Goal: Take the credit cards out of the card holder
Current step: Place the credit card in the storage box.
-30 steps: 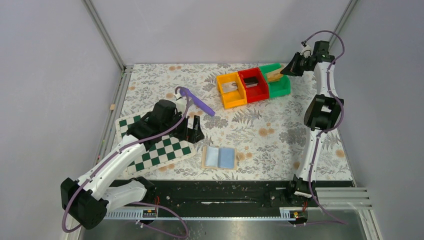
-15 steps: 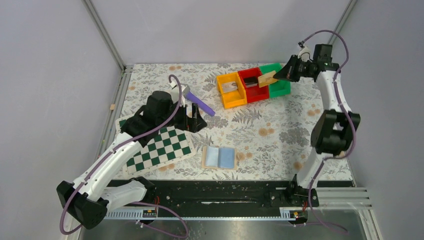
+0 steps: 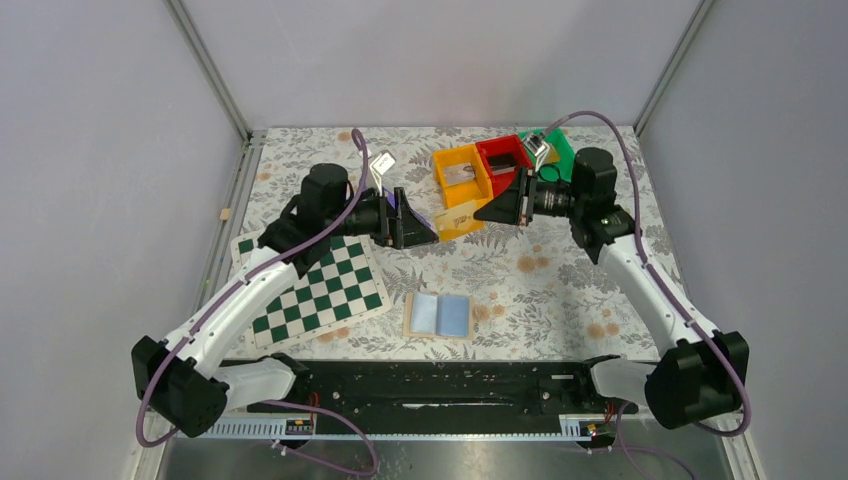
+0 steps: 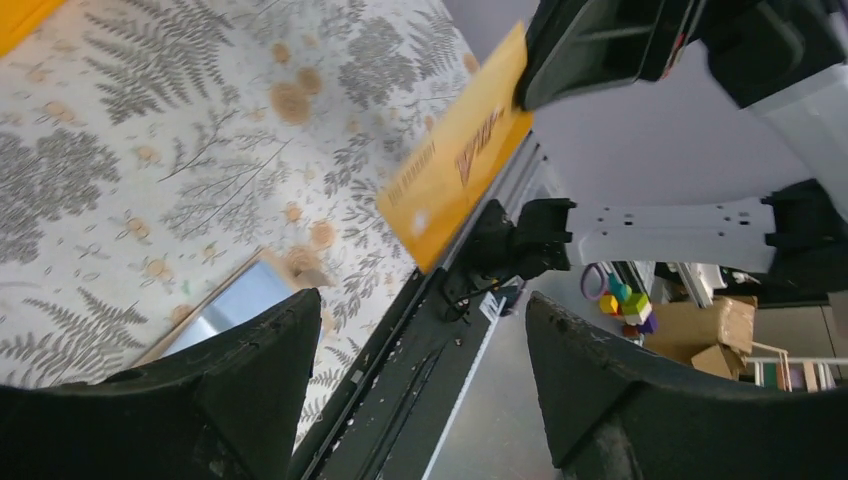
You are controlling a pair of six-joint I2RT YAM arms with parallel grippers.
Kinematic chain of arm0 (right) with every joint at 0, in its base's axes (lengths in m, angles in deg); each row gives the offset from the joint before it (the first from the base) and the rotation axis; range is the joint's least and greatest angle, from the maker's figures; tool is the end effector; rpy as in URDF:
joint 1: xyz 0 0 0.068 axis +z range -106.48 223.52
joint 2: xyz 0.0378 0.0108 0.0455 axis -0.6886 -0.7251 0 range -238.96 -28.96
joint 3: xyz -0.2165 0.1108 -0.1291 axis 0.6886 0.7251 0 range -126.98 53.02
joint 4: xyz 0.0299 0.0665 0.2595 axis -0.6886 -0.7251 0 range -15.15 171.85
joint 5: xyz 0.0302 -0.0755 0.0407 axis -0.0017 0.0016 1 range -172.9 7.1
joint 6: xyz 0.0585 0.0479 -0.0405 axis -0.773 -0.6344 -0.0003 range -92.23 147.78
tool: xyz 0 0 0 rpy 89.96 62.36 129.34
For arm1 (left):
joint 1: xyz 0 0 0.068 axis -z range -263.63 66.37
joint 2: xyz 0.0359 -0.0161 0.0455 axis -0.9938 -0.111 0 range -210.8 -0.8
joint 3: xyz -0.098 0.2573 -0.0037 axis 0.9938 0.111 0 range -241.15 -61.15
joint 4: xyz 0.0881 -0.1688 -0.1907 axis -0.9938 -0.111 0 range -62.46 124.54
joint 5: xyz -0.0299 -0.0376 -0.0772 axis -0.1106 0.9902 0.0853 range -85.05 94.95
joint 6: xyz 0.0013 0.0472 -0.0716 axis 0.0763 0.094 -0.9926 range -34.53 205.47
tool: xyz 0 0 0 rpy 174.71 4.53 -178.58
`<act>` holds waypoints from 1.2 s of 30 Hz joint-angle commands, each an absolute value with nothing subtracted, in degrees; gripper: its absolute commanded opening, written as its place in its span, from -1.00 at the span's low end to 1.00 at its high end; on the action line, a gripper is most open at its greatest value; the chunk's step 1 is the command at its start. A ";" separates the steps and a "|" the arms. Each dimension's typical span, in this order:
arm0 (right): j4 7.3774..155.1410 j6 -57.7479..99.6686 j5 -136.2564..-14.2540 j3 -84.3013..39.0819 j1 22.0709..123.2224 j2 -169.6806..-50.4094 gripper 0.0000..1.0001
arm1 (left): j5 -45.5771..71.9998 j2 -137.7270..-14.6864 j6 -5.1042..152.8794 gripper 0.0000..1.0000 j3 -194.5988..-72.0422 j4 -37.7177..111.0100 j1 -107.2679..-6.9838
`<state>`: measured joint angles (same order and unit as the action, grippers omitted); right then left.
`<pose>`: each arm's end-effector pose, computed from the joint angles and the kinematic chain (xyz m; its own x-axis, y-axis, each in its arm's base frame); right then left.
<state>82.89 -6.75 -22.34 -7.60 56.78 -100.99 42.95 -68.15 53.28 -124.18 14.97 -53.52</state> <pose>0.2842 0.1346 0.3559 -0.6807 0.1258 -0.7216 -0.6806 0.2557 0.6866 0.2334 -0.1892 0.3461 -0.7665 -0.0408 -0.6410 0.5600 0.4463 -0.6981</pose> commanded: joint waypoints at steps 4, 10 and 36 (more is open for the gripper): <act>102.95 -21.53 -19.90 0.43 61.75 -95.27 -1.00 | 54.43 -67.70 42.47 0.34 -117.84 37.14 -53.66; 101.34 -20.85 -21.32 2.12 62.86 -95.33 -1.00 | 56.71 -69.18 36.24 -0.71 -114.96 44.95 -53.65; 110.67 -32.88 -52.50 19.60 65.14 -81.21 -0.14 | 49.21 -70.12 22.54 -1.00 -107.05 60.96 -53.67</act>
